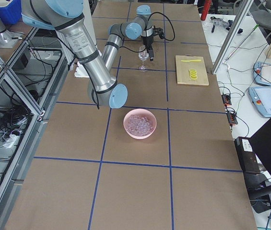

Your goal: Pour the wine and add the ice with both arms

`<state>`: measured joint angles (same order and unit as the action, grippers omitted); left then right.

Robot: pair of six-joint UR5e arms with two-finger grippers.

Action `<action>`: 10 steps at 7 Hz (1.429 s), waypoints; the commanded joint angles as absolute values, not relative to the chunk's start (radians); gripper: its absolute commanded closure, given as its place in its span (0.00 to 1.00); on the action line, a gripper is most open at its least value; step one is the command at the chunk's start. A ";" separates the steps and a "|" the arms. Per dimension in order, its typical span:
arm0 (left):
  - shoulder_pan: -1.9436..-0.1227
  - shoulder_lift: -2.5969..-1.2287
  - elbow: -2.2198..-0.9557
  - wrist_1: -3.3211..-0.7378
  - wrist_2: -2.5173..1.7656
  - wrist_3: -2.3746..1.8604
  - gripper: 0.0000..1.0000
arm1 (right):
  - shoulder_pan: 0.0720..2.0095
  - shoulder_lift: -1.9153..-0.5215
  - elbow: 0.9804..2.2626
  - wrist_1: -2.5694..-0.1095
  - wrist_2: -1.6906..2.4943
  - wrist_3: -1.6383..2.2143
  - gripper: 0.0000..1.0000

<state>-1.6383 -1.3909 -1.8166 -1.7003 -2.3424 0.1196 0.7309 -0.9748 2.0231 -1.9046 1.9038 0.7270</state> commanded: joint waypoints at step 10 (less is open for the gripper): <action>-1.577 -1.342 -1.816 -1.605 -2.352 0.184 0.00 | 1.584 -1.759 1.772 -1.680 2.309 -0.304 0.00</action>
<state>-1.5796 -1.3441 -1.8155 -1.6060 -2.3492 0.1696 1.5445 -1.7164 1.7788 -1.6831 2.3073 -0.3030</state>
